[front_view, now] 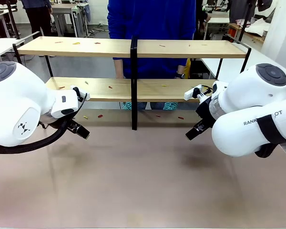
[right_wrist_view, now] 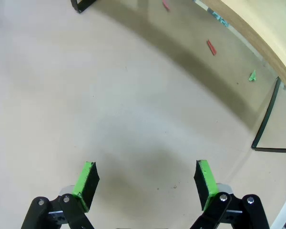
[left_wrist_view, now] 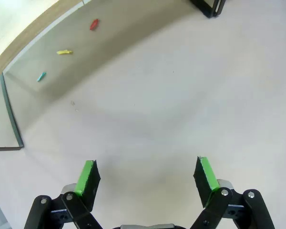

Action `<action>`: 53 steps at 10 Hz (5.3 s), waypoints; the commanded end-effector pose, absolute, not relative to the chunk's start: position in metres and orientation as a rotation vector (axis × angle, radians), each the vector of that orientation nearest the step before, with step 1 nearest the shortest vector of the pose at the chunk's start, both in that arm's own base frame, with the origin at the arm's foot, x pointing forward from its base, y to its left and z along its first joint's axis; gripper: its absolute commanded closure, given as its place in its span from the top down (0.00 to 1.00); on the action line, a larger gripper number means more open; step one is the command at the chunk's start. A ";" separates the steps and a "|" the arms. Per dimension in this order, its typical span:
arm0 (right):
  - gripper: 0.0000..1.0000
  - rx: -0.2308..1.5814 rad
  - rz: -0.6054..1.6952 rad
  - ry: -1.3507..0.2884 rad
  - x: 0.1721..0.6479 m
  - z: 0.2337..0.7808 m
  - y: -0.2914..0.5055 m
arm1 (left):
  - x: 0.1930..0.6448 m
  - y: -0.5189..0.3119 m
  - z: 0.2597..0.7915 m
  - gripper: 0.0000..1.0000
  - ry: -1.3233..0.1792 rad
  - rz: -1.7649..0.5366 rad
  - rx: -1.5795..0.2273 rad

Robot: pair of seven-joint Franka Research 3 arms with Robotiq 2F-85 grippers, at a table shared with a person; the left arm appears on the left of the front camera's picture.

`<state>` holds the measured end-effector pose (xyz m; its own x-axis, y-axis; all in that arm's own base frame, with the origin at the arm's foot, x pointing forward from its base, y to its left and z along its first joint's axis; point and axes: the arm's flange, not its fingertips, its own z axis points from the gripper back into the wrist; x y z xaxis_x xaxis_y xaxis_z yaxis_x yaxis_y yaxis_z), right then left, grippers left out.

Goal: Clean the shelves.
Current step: Pick up the Duster when the human hands it over.

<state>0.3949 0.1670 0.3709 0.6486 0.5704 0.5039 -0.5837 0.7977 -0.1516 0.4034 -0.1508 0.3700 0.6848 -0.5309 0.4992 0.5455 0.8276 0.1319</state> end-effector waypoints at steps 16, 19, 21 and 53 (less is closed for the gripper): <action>1.00 -0.049 0.677 -0.968 0.186 0.557 0.102 | 0.148 -0.054 0.548 1.00 -1.047 -0.786 -0.028; 1.00 -0.060 0.606 -0.988 0.251 0.633 0.126 | 0.255 -0.101 0.648 1.00 -1.052 -0.699 0.007; 1.00 0.039 0.606 -0.945 0.259 0.632 0.142 | 0.275 -0.120 0.646 1.00 -0.871 -0.626 -0.114; 1.00 0.094 0.289 -0.891 0.212 0.675 0.183 | 0.233 -0.181 0.699 1.00 -0.895 -0.308 -0.151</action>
<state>0.2268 0.1752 0.6639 0.5864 0.2552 0.7688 -0.3367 0.9400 -0.0552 0.2333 -0.1810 0.6996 0.5819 -0.2000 0.7883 0.3251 0.9457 0.0000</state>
